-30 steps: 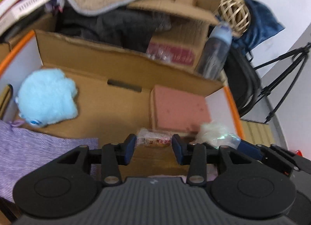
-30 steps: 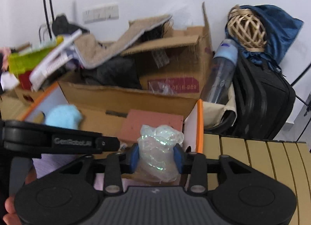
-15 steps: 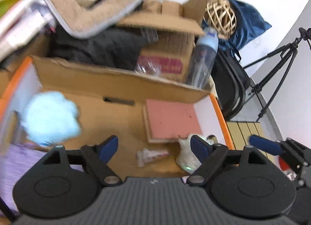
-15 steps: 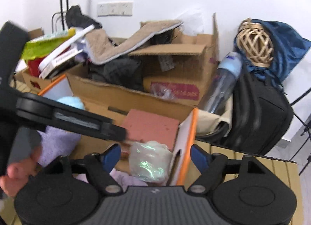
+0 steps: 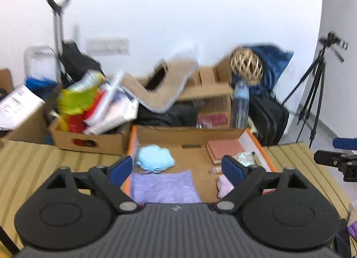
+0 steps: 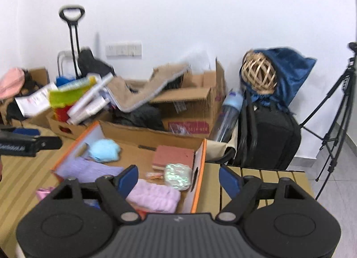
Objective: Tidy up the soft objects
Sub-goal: 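Withdraw both grippers back over the table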
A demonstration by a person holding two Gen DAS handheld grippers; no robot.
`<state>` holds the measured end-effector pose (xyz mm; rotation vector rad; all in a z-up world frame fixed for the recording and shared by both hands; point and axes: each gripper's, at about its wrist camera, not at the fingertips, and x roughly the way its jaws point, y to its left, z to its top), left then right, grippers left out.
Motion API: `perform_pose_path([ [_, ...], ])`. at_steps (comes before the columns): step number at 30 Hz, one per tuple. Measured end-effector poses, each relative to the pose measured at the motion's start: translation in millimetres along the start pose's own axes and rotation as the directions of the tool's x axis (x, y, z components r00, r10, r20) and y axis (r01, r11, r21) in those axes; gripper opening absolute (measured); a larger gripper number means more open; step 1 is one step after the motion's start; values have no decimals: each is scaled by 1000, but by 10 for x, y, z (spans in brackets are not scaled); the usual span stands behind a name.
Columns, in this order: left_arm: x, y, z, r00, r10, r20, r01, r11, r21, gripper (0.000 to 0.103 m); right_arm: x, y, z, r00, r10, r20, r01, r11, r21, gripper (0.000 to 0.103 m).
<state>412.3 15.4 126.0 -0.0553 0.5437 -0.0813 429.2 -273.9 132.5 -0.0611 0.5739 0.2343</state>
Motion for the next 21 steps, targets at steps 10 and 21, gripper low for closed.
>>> perform_pose_path([
  [10,-1897,-167,-1291,957,112,269,-124,992,25,102,-1681,572,-1207,968,-47,248,34,998,58,94],
  [21,-3064,-215,-2851,936,163,312,-159,987,-40,103,-2689,1253,-3040,961,-60,269,53,998,34,103],
])
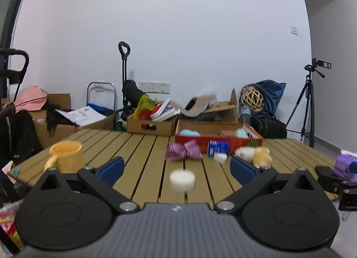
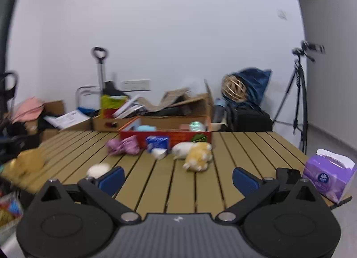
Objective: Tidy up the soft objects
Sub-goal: 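Withdraw both grippers back over the table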
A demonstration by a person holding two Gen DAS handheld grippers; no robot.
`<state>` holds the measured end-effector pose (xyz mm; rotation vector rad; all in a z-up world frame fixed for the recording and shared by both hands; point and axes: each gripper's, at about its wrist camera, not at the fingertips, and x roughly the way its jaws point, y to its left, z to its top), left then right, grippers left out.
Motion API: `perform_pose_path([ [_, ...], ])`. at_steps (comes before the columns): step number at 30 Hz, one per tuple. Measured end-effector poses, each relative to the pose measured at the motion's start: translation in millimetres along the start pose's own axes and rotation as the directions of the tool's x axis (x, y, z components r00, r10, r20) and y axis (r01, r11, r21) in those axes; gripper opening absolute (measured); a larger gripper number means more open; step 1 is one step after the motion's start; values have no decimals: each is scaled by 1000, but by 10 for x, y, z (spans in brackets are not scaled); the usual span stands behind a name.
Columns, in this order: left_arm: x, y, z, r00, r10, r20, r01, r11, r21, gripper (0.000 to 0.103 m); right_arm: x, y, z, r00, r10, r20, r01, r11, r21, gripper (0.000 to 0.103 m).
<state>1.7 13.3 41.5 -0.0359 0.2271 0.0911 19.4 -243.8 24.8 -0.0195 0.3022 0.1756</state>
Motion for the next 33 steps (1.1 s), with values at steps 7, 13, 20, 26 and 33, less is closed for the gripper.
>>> perform_pose_path([
  [7,-512,90,-319,1000,-3,-6,3,999,40,103,-532,176,-425,999,-40,25,40,999,-4,103],
  [13,-475,144,-323,999,34,-35,-33,999,19,103,-599,88,-424,998,-50,29,48,998,45,103],
  [20,-369,93,-336,998,25,-56,-23,999,35,103,-502,49,-405,998,-57,4,57,997,50,103],
  [26,-41,72,-286,994,36,-106,-30,998,58,103,-275,-2,-327,999,-42,-13,43,997,63,103],
  [33,600,28,-202,988,23,-156,-16,999,47,103,256,-27,-178,998,-15,-54,18,998,59,103],
])
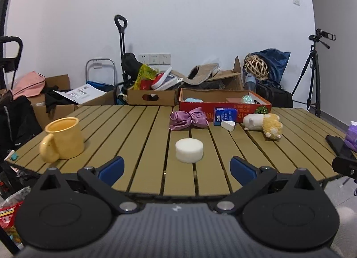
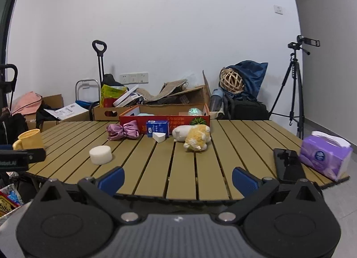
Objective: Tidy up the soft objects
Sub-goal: 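Grasp the white foam cylinder with the left gripper while the right grasps the white wedge, then lift the foam cylinder and white wedge with both grippers toward the box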
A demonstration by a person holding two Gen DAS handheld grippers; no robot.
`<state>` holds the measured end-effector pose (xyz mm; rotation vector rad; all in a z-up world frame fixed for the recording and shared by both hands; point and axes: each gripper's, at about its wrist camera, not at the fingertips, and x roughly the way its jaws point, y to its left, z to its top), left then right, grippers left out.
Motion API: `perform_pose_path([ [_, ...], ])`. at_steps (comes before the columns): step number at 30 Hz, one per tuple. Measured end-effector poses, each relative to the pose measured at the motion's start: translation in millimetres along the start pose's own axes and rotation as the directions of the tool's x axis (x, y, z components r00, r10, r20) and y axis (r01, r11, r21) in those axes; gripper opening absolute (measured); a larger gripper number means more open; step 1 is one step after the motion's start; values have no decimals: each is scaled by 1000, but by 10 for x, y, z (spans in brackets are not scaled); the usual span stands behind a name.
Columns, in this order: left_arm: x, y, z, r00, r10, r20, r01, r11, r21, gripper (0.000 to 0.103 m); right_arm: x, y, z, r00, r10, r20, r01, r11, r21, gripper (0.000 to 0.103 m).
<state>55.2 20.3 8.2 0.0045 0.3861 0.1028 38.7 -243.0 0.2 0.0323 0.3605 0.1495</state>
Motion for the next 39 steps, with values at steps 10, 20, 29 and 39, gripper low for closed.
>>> perform_pose_path([
  [10,1169,-127,277,993,-26,-119,28,1000,11,103,1139,56,364,997,59,-58,-59,998,4,101],
  [20,2230,-99,346,951,-94,-294,91,996,-24,77,2774,286,752,975,119,-189,-121,993,2,85],
  [29,2536,-49,352,944,-113,-311,99,993,-62,53,4023,396,765,942,93,-323,-67,994,89,56],
  [39,2508,26,439,944,-104,-314,70,991,-115,52,3888,514,703,953,89,-288,-80,996,42,30],
])
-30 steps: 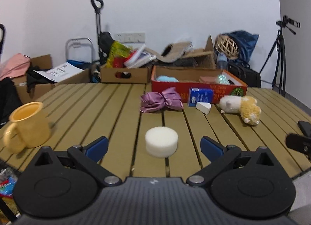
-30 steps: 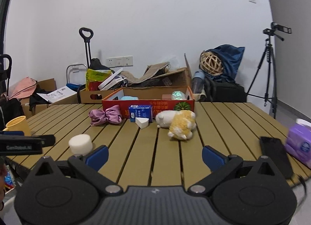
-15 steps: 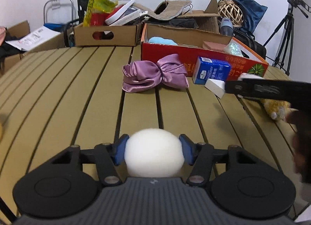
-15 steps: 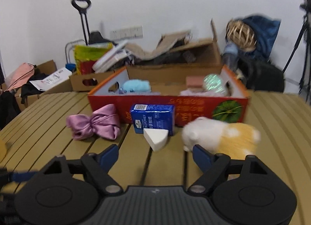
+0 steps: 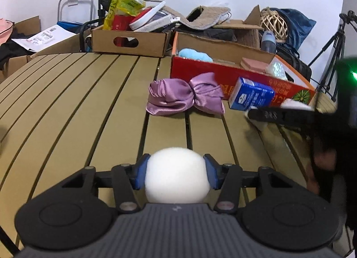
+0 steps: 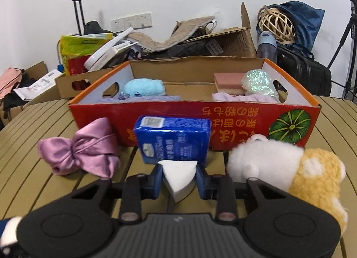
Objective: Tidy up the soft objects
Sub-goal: 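Lift the foam cylinder and white wedge with both grippers toward the box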
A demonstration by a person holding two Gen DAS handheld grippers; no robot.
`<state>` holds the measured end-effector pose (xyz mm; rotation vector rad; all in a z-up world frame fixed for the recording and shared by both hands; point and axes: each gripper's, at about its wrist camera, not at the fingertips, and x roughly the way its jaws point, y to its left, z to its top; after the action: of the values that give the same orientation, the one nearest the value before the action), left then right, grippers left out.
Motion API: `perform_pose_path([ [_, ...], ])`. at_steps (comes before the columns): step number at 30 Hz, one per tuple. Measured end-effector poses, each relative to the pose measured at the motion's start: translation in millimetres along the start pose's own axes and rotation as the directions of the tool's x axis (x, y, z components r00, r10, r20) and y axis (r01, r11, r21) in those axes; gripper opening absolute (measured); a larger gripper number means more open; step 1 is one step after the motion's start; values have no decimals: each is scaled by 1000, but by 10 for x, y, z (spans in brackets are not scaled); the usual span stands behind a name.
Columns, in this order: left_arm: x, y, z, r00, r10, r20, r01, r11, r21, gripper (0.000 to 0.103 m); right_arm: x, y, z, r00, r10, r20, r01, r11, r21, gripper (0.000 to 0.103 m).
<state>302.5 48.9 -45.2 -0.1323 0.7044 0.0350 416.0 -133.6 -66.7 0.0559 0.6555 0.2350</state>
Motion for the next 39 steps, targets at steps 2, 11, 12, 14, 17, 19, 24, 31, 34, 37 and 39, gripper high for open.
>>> perform_pose_path([
  [2,-104,-9,1,1000,-1,12,1,1000,-3,52,-213,7,-79,1000,17,7,-17,1000,-10,30],
  [11,-741,-150,-277,1000,-22,15,22,1000,17,53,-1463,-57,-732,998,67,-13,-67,997,-22,30],
  [12,-834,-173,-317,1000,-28,13,27,999,17,53,-1601,-62,-792,998,65,-11,-66,997,-28,30],
  [14,-1013,-222,-388,999,-38,17,38,999,26,53,-1896,-88,-893,998,58,5,-58,997,-53,30],
  [17,-1249,-295,-465,998,-46,33,44,998,42,53,-2219,-142,-976,998,43,34,-41,998,-57,30],
  [19,-1396,-351,-493,997,-53,52,50,997,52,53,-2383,-174,-994,998,41,53,-39,998,-45,30],
  [24,-1637,-466,-507,993,-72,94,65,995,72,53,-2711,-192,-999,994,46,102,-41,998,-50,30],
  [31,-1540,-516,-192,986,-101,133,91,993,79,53,-2729,-275,-888,992,47,118,-42,998,-50,30],
  [34,-1342,-493,157,976,-166,142,161,986,46,53,-2582,-324,-690,989,57,137,-49,997,-61,30],
  [37,-1037,-507,624,962,-225,155,223,974,35,53,-2317,-376,-435,986,63,156,-52,996,-77,30],
  [39,-797,-548,943,955,-244,169,240,970,46,53,-2078,-433,-189,984,71,164,-56,994,-91,30],
])
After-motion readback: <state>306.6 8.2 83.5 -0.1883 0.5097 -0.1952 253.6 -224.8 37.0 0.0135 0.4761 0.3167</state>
